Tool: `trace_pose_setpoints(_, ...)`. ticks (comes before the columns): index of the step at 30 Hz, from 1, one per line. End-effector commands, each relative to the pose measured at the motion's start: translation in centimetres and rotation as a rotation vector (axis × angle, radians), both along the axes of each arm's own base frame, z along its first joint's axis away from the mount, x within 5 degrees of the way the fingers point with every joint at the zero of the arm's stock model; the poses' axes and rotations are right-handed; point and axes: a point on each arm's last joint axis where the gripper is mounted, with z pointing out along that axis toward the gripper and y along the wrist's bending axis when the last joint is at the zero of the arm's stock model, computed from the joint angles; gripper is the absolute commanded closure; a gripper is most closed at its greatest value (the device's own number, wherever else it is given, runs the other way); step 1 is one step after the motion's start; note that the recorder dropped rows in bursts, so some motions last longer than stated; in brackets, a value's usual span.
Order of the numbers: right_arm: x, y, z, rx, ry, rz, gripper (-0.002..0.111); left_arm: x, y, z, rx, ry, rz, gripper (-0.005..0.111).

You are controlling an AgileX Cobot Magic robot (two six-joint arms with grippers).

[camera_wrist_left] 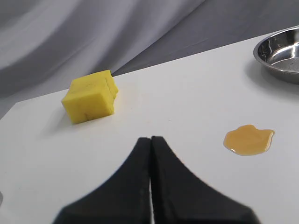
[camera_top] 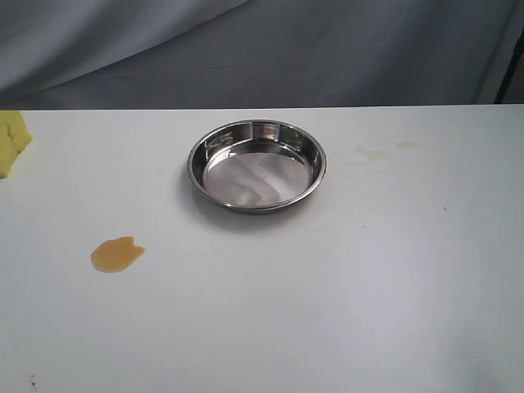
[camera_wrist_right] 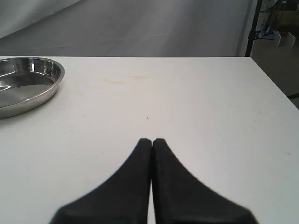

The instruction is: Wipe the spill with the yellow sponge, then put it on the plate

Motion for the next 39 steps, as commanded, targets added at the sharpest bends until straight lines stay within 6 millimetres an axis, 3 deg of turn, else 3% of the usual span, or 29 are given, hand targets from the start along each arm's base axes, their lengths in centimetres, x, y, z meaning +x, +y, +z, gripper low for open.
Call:
trace_pose_setpoints(1, -0.02, 0.01, -0.06, -0.001, -0.005, 0.002, 0.108, 0.01, -0.06, -0.06, -0.009, -0.005, -0.007, 0.107)
trace_pose_setpoints(35, -0.02, 0.01, -0.06, -0.001, -0.005, 0.002, 0.108, 0.01, -0.06, -0.06, -0.009, -0.005, -0.007, 0.107)
trace_pose_setpoints(39, -0.02, 0.01, -0.06, -0.001, -0.005, 0.002, 0.108, 0.04, 0.31, 0.15, 0.162, -0.023, -0.004, 0.107)
